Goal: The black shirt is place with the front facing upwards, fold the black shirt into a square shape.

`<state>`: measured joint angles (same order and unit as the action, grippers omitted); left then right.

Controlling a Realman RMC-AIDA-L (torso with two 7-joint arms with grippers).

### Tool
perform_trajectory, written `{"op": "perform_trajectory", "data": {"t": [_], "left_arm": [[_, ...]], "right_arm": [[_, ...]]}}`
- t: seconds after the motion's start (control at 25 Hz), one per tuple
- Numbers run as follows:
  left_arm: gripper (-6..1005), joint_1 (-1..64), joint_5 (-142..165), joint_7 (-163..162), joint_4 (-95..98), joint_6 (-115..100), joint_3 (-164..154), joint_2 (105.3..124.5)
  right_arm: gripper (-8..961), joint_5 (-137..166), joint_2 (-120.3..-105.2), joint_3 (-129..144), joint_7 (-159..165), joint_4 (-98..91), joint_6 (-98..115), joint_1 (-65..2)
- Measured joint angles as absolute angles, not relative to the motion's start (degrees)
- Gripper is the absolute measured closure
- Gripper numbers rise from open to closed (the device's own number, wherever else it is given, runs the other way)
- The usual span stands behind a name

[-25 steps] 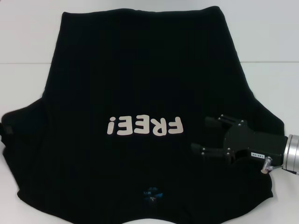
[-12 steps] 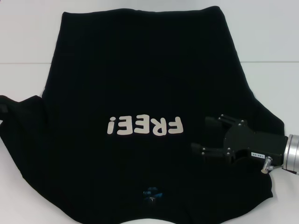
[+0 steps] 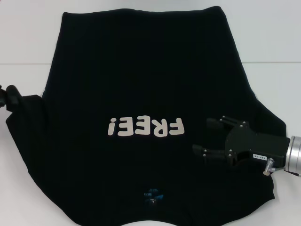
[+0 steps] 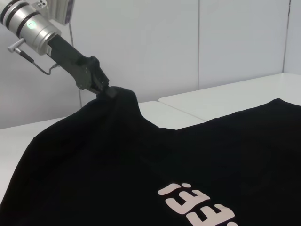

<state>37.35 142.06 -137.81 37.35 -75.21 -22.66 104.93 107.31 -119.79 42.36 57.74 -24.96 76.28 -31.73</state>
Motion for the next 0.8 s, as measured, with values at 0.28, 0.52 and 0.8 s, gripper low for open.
{"op": "perform_trajectory", "data": {"t": [0.28, 0.52, 0.8], "left_arm": [[975, 39.6, 142.3, -139.2, 37.3, -75.7, -22.7, 104.93], [972, 40.4, 142.4, -139.3, 37.3, -75.1, -22.7, 105.31], [968, 39.7, 142.4, -139.2, 37.1, -74.7, -22.8, 105.79]], "right_arm": [[19, 107.3, -119.79, 42.7, 57.7, -25.0, 76.3, -32.0], [20, 107.3, -119.79, 42.8, 57.7, -25.0, 76.1, -32.2], [20, 107.4, -119.79, 42.8, 57.7, -25.0, 76.0, -32.3]]}}
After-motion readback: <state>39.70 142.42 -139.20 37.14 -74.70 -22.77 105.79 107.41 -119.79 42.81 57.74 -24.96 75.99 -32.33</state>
